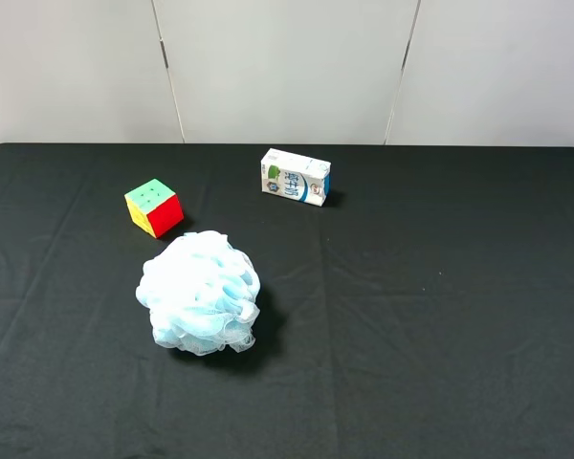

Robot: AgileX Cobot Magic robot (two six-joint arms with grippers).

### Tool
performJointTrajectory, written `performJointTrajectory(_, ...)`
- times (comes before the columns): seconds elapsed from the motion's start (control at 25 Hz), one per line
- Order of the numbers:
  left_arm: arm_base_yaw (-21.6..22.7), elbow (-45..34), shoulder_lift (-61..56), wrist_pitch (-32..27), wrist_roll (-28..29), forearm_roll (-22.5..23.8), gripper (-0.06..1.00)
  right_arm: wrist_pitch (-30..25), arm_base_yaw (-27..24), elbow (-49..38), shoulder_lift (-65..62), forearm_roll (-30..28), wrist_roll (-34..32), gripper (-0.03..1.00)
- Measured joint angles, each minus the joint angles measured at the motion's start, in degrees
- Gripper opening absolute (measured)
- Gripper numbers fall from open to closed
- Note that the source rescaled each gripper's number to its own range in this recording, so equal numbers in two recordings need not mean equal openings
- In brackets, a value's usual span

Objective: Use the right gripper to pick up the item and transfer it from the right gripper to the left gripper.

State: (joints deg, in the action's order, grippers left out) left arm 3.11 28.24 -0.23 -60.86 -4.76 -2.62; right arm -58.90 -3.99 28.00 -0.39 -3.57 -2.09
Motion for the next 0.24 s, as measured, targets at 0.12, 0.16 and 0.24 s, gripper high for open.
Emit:
performJointTrajectory(0.12,0.1,0.0,0.0,0.0,0.0,0.0,0.91,0.0,0.0,0.0,0.0,0.0,0.0,1.0)
performJointTrajectory(0.16,0.1,0.0,0.0,0.0,0.0,0.0,0.91,0.0,0.0,0.0,0.0,0.0,0.0,1.0)
performJointTrajectory(0.24,0.1,0.0,0.0,0.0,0.0,0.0,0.91,0.0,0.0,0.0,0.0,0.0,0.0,1.0)
